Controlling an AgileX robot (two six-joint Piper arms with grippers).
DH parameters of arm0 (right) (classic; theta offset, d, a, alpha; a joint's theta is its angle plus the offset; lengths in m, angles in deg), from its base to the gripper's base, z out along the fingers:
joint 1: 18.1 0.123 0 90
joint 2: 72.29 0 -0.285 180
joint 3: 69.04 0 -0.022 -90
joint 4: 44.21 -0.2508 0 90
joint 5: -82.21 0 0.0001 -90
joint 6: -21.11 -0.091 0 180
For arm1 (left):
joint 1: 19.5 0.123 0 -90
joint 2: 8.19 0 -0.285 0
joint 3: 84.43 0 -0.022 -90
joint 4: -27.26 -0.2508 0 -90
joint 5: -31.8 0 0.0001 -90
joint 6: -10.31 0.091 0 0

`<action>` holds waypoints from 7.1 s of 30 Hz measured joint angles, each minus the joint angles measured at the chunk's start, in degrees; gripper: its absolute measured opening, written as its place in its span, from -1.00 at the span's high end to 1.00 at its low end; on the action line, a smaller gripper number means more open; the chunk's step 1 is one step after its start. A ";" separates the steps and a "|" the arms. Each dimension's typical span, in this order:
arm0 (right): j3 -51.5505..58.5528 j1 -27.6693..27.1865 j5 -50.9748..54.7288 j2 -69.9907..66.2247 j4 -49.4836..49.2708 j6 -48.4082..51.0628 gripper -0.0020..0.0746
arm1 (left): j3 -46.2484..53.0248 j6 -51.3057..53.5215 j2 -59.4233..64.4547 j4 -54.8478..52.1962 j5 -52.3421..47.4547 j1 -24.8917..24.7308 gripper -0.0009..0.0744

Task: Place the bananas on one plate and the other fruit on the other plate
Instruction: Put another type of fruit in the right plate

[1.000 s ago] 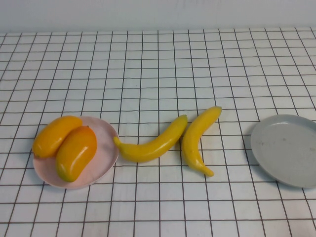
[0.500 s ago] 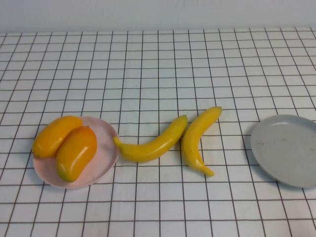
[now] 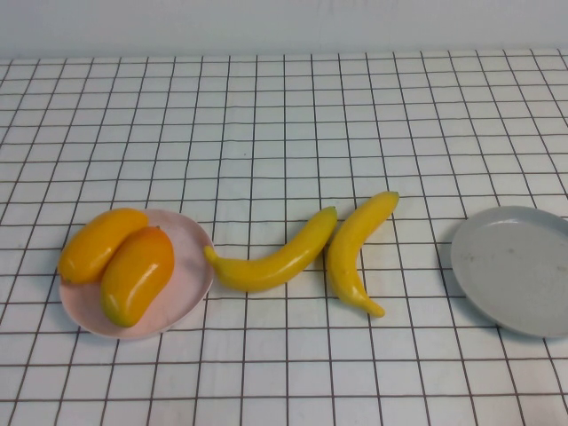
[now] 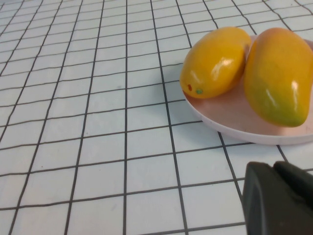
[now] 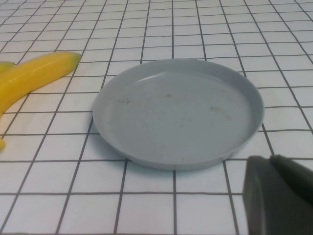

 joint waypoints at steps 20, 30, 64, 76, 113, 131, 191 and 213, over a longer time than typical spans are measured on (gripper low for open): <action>0.00 0.00 -6.32 0.00 -58.77 -6.21 0.99 | 0.00 0.00 0.00 0.12 0.00 0.00 0.98; 0.00 0.00 -5.62 0.00 -60.31 1.14 0.99 | 0.00 0.00 0.00 0.12 0.00 0.00 0.99; -85.11 26.02 46.81 -99.18 -0.78 0.97 0.99 | 0.00 0.00 0.00 8.95 -0.23 0.00 0.99; -108.45 26.70 49.56 -123.28 -12.36 3.55 -0.09 | 0.00 0.00 0.00 8.99 -0.22 0.00 0.99; -102.30 32.13 49.91 -124.45 2.77 -3.71 0.17 | 0.00 0.00 0.00 8.50 -0.22 0.00 0.99; -73.17 19.92 43.76 -87.58 10.06 -1.47 0.17 | 0.00 0.00 0.00 8.50 -0.22 0.00 0.99; -87.59 32.73 28.72 -110.20 -8.27 53.97 -0.25 | 0.00 0.00 0.00 0.55 -0.22 0.00 0.99; -99.35 34.48 29.45 -121.92 -16.31 78.28 -0.25 | 0.00 0.00 0.00 0.55 -0.22 0.00 0.99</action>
